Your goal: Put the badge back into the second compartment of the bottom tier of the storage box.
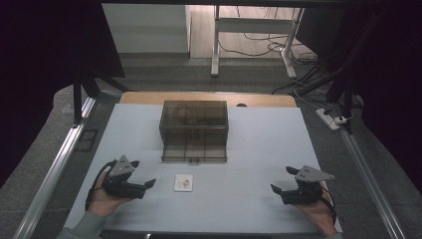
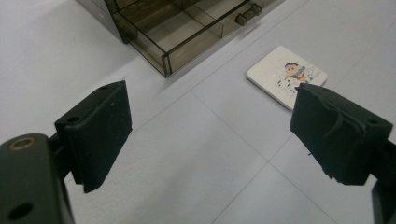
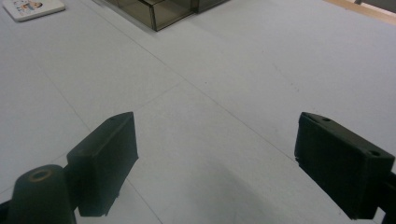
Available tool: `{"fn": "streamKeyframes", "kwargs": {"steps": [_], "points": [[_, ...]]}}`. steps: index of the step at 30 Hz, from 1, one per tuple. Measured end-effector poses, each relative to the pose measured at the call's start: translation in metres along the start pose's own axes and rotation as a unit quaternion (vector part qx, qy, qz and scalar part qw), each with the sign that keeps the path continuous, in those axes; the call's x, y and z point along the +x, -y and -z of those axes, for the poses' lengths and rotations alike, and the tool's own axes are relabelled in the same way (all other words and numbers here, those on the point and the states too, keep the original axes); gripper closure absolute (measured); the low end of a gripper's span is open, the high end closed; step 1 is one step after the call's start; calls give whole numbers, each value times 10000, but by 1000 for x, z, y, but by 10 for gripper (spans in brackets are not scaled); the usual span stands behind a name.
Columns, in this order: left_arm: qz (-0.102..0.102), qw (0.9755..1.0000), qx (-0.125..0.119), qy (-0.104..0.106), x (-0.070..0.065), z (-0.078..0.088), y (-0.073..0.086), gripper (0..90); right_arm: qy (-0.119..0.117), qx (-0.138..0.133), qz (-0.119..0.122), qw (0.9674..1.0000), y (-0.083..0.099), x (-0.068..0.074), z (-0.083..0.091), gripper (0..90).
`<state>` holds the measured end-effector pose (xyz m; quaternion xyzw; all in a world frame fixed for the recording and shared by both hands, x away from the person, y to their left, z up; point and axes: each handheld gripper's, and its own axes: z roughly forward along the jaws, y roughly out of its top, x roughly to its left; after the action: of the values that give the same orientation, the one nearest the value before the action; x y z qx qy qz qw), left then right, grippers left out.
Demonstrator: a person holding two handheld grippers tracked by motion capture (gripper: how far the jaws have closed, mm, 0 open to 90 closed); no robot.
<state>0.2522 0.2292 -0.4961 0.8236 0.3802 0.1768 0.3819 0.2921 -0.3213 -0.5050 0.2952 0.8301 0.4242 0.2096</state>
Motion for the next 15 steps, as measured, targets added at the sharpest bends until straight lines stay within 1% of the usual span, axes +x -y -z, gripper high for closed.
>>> {"fn": "streamKeyframes", "kwargs": {"steps": [8,11,15], "points": [[-69,9999,-57,145,-3,-1,-7,128,1,-9,-5,10000,0,0,0,136],[-150,9996,-28,216,-4,-3,-10,127,-13,1,-10,10000,0,0,0,137],[-192,9994,-33,299,-5,-3,-14,128,-20,-6,-15,10000,0,1,-1,139]]}}
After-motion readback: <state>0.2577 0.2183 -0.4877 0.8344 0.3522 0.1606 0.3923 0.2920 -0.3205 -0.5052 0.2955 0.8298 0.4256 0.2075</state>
